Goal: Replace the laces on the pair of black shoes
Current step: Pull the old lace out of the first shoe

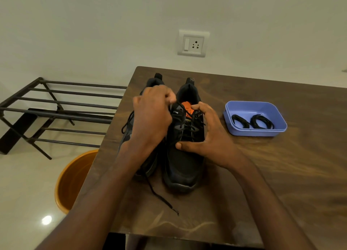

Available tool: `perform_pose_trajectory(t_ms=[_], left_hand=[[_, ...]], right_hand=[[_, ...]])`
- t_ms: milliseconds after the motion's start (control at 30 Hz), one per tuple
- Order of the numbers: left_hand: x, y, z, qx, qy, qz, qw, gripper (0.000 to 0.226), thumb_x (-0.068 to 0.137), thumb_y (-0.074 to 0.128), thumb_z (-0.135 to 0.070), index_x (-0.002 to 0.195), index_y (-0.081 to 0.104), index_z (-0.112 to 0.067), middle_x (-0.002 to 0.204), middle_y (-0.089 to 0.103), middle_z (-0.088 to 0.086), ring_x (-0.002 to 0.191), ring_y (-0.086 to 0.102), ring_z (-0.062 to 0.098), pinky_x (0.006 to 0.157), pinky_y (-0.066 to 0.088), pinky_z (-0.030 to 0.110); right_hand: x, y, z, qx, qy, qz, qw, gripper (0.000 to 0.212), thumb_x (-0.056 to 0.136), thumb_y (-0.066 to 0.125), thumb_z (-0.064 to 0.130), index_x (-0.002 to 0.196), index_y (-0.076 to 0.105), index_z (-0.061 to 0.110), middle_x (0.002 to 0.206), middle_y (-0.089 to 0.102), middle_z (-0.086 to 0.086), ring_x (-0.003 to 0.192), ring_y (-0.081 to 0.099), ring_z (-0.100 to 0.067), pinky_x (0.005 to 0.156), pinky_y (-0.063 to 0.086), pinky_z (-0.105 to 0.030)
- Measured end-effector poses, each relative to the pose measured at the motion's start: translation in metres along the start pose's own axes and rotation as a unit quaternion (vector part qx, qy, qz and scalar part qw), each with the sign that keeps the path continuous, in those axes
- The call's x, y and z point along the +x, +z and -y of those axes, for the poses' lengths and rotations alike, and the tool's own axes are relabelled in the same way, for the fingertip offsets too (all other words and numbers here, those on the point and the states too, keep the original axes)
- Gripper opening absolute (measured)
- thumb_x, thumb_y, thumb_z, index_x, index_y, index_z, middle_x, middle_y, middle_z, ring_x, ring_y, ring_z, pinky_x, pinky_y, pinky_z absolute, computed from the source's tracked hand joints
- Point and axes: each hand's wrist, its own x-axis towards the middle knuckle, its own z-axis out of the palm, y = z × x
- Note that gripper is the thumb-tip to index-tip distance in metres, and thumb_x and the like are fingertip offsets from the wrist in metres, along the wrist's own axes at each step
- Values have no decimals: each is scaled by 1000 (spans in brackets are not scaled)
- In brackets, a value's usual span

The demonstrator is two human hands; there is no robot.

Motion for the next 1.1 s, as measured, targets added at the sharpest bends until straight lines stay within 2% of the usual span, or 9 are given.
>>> perform_pose_trajectory(t_ms=[167, 267, 433, 567, 667, 733, 800, 900, 1100], left_hand=[[-7, -5, -14, -400, -106, 17, 910, 22, 112, 37, -12, 102, 55, -5, 94, 74, 8, 96, 73, 19, 88, 59, 38], [-7, 2, -16, -481, -144, 61, 863, 24, 113, 32, -15, 101, 51, -7, 76, 63, 7, 78, 72, 25, 70, 59, 33], [1, 1, -3, -348, -131, 52, 927, 19, 110, 37, -10, 98, 52, -13, 71, 50, 1, 54, 42, 6, 49, 37, 19], [-3, -22, -6, -216, -65, 121, 967, 14, 106, 55, -26, 96, 64, -20, 62, 66, -3, 49, 57, 1, 52, 48, 19], [-12, -35, -11, -55, 8, 154, 987, 19, 103, 57, -41, 90, 68, -33, 54, 65, -11, 51, 65, 1, 59, 58, 31], [-12, -39, -13, -27, 27, 158, 987, 13, 102, 58, -38, 106, 70, -34, 56, 62, -13, 53, 65, 1, 62, 61, 31], [-10, -39, -14, -3, 32, 169, 985, 39, 96, 61, -31, 135, 59, -35, 63, 62, -14, 58, 64, 3, 67, 61, 32], [-11, -38, -14, 13, 60, 182, 981, 74, 80, 58, -28, 152, 40, -34, 93, 69, -13, 83, 65, 4, 99, 53, 36], [-10, -25, -8, 70, 96, 204, 972, 72, 90, 64, -25, 156, 35, -32, 165, 30, -11, 151, 28, 9, 128, 5, 51]], right_hand=[[2, 1, 3, 3, 2, 4, 1000, 110, 58, 94, 56, 148, 32, 47, 165, 18, 20, 144, 36, -4, 117, 42, -40], [2, 0, 3, -4, 9, 5, 1000, 110, 60, 95, 53, 149, 32, 42, 164, 22, 19, 143, 35, -1, 116, 40, -30], [1, -4, 6, 3, 14, 10, 1000, 107, 60, 96, 50, 147, 35, 39, 151, 24, 30, 129, 33, 19, 102, 31, -5], [0, -4, 7, 3, 3, 6, 1000, 94, 70, 91, 46, 148, 39, 37, 161, 25, 16, 143, 31, 3, 112, 31, -14], [2, 3, 12, -20, -25, -76, 997, 54, 90, 76, 39, 139, 55, 29, 156, 39, 6, 133, 36, 15, 105, 32, -3], [5, 7, 17, -66, -43, -162, 984, 28, 97, 69, 29, 125, 67, 24, 149, 47, 2, 130, 42, 9, 101, 34, -4], [8, 12, 23, -134, -52, -210, 967, 18, 96, 69, 23, 114, 71, 24, 142, 52, 1, 129, 51, -12, 103, 46, -25], [8, 19, 32, -203, -12, -211, 956, 20, 93, 70, 23, 113, 72, 25, 139, 53, -2, 122, 52, -23, 94, 51, -47], [7, 24, 45, -271, 18, -171, 947, 25, 97, 64, 22, 121, 73, 25, 149, 46, -4, 127, 46, -27, 91, 50, -44]])
